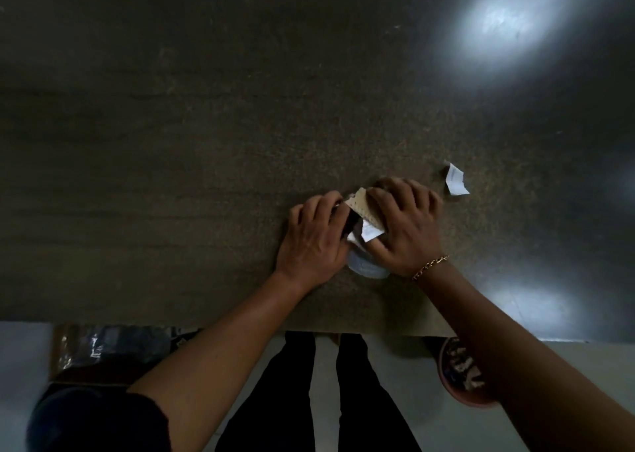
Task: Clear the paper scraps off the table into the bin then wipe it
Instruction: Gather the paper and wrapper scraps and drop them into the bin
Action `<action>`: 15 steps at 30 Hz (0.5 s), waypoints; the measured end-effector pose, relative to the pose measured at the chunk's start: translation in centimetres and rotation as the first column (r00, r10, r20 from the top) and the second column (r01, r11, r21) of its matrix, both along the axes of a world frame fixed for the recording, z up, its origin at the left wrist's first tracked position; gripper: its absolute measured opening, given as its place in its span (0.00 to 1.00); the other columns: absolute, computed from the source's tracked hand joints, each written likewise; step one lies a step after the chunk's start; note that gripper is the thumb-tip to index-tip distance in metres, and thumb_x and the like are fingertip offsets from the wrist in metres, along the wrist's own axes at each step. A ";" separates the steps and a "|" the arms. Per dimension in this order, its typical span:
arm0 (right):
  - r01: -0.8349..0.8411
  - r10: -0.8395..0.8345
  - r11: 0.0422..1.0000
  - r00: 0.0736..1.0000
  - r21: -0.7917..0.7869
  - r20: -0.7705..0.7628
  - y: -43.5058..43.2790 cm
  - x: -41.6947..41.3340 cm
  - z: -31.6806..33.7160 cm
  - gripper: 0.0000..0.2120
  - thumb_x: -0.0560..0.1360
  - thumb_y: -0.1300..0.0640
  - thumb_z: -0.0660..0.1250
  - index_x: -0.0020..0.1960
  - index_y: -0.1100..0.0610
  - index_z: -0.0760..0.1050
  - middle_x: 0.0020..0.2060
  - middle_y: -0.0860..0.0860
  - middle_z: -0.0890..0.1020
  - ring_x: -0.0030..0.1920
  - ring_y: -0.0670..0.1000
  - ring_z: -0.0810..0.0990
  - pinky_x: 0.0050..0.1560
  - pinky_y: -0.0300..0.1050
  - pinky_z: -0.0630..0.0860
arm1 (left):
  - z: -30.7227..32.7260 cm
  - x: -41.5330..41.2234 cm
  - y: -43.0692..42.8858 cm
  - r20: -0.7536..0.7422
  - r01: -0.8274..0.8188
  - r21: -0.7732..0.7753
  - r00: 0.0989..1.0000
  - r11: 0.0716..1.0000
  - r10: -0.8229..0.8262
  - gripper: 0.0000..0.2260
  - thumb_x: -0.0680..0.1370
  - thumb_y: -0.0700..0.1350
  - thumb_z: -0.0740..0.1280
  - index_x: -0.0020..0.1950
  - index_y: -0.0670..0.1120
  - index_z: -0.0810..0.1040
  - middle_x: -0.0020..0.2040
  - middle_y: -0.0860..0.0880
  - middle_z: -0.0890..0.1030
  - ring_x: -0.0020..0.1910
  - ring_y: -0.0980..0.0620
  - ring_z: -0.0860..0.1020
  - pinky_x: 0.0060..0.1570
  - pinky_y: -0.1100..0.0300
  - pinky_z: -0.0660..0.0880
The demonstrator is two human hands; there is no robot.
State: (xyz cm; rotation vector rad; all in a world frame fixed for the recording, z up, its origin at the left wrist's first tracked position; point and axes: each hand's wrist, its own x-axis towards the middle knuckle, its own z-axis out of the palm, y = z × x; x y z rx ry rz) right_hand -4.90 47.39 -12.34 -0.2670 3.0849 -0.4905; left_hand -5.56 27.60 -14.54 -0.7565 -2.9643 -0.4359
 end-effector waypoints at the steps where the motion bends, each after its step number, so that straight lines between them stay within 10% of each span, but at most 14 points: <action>1: -0.041 0.041 0.998 0.999 0.042 -0.001 0.3 0.2 0.0 0.34 0.72 0.32 0.60 0.70 0.52 0.74 0.68 0.53 0.75 0.65 0.58 0.71 0.62 0.59 0.66 | 0.0 0.0 0.0 -0.006 -0.022 0.001 1.000 1.000 0.022 0.16 0.79 0.54 0.61 0.63 0.48 0.71 0.64 0.45 0.75 0.58 0.46 0.70 0.54 0.50 0.66; 15: -0.239 0.239 0.971 0.971 -0.006 -0.013 1.3 -1.4 -0.6 0.24 0.69 0.50 0.77 0.61 0.59 0.76 0.52 0.60 0.81 0.44 0.59 0.82 0.38 0.50 0.79 | 0.8 -1.1 0.2 0.015 -0.066 0.062 0.998 0.996 0.065 0.09 0.82 0.49 0.60 0.44 0.48 0.74 0.39 0.48 0.76 0.38 0.48 0.72 0.41 0.55 0.60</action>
